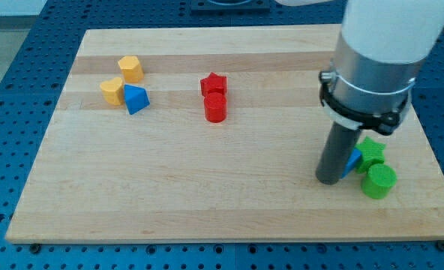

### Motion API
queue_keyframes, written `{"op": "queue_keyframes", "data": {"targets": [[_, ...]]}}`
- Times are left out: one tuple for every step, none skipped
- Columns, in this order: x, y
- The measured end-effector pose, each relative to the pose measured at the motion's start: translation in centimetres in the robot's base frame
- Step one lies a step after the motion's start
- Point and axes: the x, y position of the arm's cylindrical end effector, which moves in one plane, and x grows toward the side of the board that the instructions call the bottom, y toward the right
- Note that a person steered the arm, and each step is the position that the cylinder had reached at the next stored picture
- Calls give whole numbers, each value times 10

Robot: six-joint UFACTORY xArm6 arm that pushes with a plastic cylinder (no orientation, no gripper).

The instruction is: Push the blue traingle to the red circle

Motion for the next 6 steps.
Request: {"op": "queue_keyframes", "data": {"targets": [[0,9],[0,7],[4,-13],[6,-53],[6,-109],[11,-172]]}}
